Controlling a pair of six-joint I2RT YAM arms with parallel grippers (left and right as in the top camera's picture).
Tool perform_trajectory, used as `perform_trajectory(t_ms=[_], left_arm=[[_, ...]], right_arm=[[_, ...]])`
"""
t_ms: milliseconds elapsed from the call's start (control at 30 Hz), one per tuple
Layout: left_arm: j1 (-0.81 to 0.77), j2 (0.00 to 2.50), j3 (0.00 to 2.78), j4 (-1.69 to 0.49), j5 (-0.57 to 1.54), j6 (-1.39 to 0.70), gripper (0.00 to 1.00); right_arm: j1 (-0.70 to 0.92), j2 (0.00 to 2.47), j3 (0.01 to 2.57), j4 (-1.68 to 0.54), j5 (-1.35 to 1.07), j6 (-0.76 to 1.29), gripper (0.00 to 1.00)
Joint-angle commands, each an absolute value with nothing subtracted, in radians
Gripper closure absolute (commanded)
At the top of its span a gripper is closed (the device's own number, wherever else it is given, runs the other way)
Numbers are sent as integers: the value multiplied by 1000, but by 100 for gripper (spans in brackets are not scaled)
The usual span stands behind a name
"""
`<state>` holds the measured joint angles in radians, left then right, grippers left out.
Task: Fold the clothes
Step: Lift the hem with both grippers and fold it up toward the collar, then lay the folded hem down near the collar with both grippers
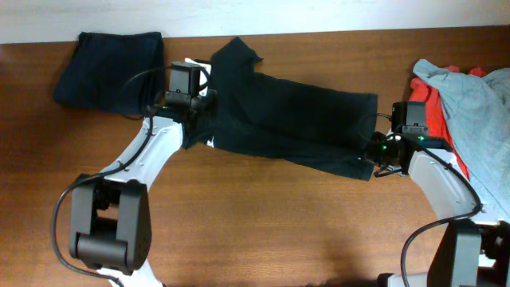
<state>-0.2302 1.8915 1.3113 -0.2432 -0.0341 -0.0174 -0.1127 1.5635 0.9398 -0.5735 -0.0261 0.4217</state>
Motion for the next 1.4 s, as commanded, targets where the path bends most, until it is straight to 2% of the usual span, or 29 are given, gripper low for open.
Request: perform_trajectory(t_ms=[0,67,100,133,167,200,233,267,300,367,433,533,567,600,633,667,700,733,833,1033,1367], left_arm=[[-235,1915,1330,-224,-33,6,99],[-235,1916,1330,-216,-33,6,99],[-235,1916,1330,-209,-33,6,94],[-235,1916,1330,-205,-33,6,80],[-235,1916,1330,-200,-33,6,69],[-235,1916,1332,-185,-33,11,56],[-235,1916,1342,-183,-34,17,50],[-233,1916,1365,-194,-33,17,42],[-232,1916,1398,-222,-33,17,39],[-232,1916,1467,-291,-33,16,35],[-232,1916,1565,-413,-34,-1,32],[-229,1916,1685,-612,-34,-79,32],[-228,1916,1703,-656,-33,-99,40],[-227,1916,1710,-683,-33,-113,50],[-224,1916,1711,-722,-33,-139,70],[-221,1917,1709,-745,-34,-156,82],[-217,1924,1703,-781,-33,-179,90],[-213,1935,1700,-825,-33,-198,94],[-202,1988,1700,-938,-26,-241,97],[-195,2072,1700,-1095,4,-243,100],[-179,2099,1700,-1098,113,-243,99]], right_arm=[[-119,1591,959,-555,-2,422,96],[-119,1608,959,-544,-2,422,95],[-119,1614,959,-541,-2,422,94],[-119,1626,959,-535,-2,419,87],[-119,1629,959,-531,-2,415,79],[-119,1630,960,-508,-2,379,63],[-119,1628,962,-488,-2,352,41],[-119,1626,971,-485,-2,342,28],[-119,1626,994,-493,-2,313,18],[-119,1626,1030,-521,-3,283,11],[-118,1626,1103,-595,-30,216,10],[-118,1626,1205,-748,-115,157,16],[-118,1626,1229,-792,-133,157,21],[-117,1626,1245,-825,-148,156,30],[-117,1626,1253,-853,-164,156,40],[-117,1626,1253,-863,-177,150,47],[-117,1626,1253,-882,-208,130,62],[-116,1627,1253,-902,-238,109,72],[-89,1628,1253,-932,-252,92,96],[-9,1642,1246,-925,-250,55,96],[78,1868,1246,-854,-248,-56,96]])
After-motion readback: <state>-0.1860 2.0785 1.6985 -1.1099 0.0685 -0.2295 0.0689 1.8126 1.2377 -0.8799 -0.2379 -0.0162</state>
